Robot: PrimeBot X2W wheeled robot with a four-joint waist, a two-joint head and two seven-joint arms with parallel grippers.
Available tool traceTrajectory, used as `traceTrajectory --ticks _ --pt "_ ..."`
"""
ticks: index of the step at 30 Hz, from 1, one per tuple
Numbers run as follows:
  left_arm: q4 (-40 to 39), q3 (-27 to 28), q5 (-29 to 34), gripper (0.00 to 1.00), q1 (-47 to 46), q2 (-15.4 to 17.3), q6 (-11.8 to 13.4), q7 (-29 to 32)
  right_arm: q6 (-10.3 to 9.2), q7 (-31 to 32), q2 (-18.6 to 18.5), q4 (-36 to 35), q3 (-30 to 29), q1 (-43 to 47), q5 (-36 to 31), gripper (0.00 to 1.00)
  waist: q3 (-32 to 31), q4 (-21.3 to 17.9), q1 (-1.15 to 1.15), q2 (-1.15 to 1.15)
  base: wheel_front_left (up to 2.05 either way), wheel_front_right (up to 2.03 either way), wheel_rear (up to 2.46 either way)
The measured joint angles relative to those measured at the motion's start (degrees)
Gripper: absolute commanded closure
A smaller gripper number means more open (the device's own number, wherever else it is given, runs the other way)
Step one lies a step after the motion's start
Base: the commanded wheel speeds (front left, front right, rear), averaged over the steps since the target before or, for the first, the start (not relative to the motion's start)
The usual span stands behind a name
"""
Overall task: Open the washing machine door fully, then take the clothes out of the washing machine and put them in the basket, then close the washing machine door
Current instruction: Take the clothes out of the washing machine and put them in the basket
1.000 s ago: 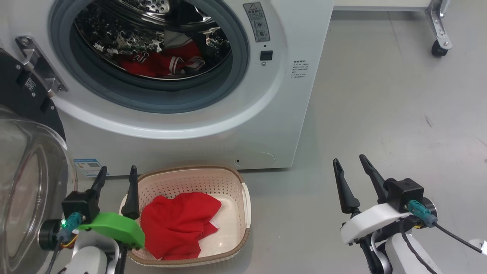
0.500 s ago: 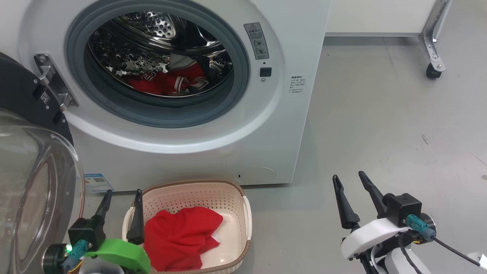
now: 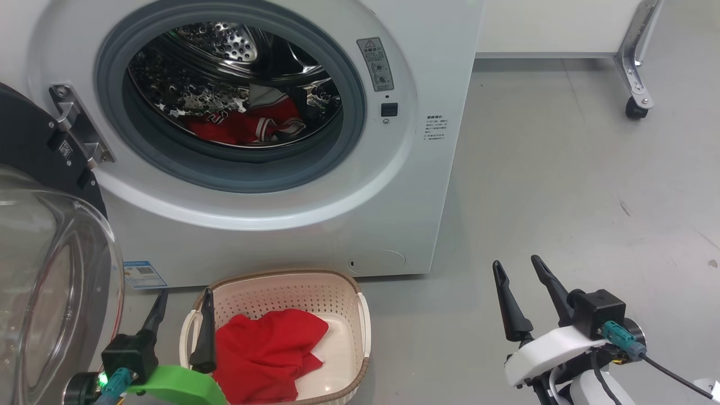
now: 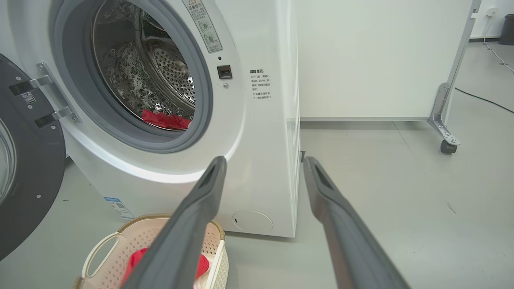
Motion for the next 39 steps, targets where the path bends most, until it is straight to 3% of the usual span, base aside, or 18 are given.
traceTrajectory --ticks 24,39 --pt "-6.66 -0.65 -0.22 0.00 1.34 0.02 1.03 5.95 0.00 0.00 0.01 -2.89 0.29 -0.08 -0.51 0.00 3.84 -0.91 0.00 0.00 0.00 0.00 0.00" --pt "-3.07 -0.31 -1.75 0.00 -11.79 -0.53 1.52 10.35 0.03 0.00 -0.01 -6.10 2.76 -4.43 -0.92 0.00 12.22 -2.78 0.00 0.00 0.00 0.00 0.00"
